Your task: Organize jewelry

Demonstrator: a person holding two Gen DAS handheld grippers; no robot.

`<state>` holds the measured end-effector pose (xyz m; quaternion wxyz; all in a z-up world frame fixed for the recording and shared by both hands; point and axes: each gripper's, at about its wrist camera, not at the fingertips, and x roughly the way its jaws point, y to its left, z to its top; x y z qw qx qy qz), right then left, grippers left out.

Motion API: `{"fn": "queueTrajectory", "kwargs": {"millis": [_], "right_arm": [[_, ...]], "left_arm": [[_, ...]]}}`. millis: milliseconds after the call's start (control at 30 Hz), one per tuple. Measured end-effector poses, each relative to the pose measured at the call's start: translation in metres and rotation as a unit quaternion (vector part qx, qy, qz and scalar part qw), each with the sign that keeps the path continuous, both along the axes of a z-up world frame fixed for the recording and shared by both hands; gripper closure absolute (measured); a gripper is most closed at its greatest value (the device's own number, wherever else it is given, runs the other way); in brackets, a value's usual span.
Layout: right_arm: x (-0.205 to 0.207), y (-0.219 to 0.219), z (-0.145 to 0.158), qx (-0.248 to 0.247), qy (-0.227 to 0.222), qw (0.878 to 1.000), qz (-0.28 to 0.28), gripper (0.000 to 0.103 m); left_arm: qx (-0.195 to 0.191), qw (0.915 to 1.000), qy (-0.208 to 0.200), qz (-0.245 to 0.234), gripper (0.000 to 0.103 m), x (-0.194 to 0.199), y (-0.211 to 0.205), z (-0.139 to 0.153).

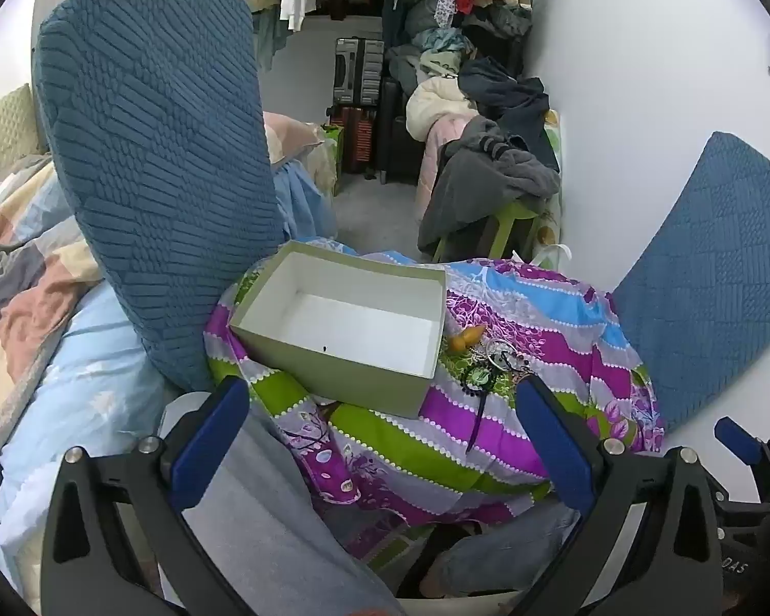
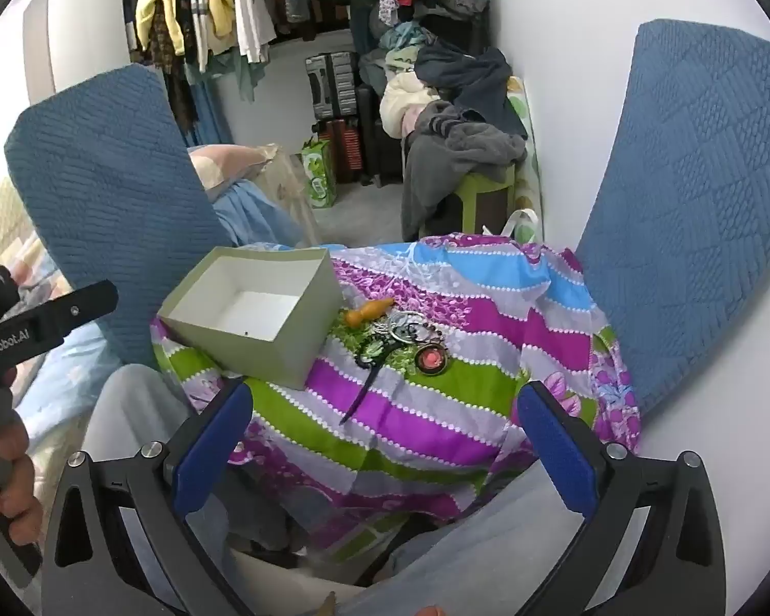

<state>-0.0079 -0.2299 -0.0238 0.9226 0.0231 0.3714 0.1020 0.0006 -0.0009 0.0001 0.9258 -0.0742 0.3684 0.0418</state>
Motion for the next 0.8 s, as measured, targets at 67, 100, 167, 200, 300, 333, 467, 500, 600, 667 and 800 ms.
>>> {"fn": "queueTrajectory", "kwargs": {"millis": [67,100,167,200,300,333,467,500,600,667,800], "right_arm": [[-0.001,0.001,0.000,0.006,0.003,1.000,-0.002,0.000],[-0.001,0.001,0.000,0.007,0.003,1.000,-0.003,0.000],[-0.003,0.002,-0.001,0.017,0.008,1.000,-0.004,0.000],[-0.003,0.003,-0.001,0.023,0.011,1.000,-0.002,0.000],[-0.001,0.011,-0.006,-0.001,0.013,1.000,0.004,0.000],[0.001,0.010,-0.005,0.001,0.012,1.000,0.002,0.000],[-0.003,0.006,0.002,0.001,0.003,1.000,-0.005,0.000],[-0.003,0.005,0.002,-0.001,0.002,1.000,-0.006,0.000],[-0.002,0.004,0.002,-0.001,0.007,1.000,-0.004,0.000],[-0.002,0.003,0.001,0.000,0.012,1.000,-0.003,0.000],[-0.002,0.000,0.000,-0.001,0.015,1.000,-0.007,0.000]], "left_arm": [[-0.003,1.0000,-0.002,-0.001,0.000,0.000,0.000,0.000],[-0.005,1.0000,-0.003,0.000,0.000,0.000,0.000,0.000],[-0.006,1.0000,-0.001,-0.001,0.000,0.000,0.000,0.000],[-0.008,1.0000,0.002,-0.003,0.000,0.001,0.000,0.000],[-0.005,1.0000,0.000,-0.004,0.000,0.001,-0.002,-0.001],[-0.006,1.0000,0.001,-0.004,0.000,0.002,-0.001,0.000],[-0.003,1.0000,-0.005,-0.004,0.000,-0.004,0.004,0.004],[-0.003,1.0000,-0.005,-0.004,0.000,-0.005,0.004,0.004],[-0.005,1.0000,-0.003,-0.004,0.000,-0.006,0.004,0.004],[-0.010,1.0000,0.000,0.001,0.000,-0.004,0.008,0.004],[-0.002,1.0000,-0.004,0.003,0.000,-0.006,0.007,0.004]]}}
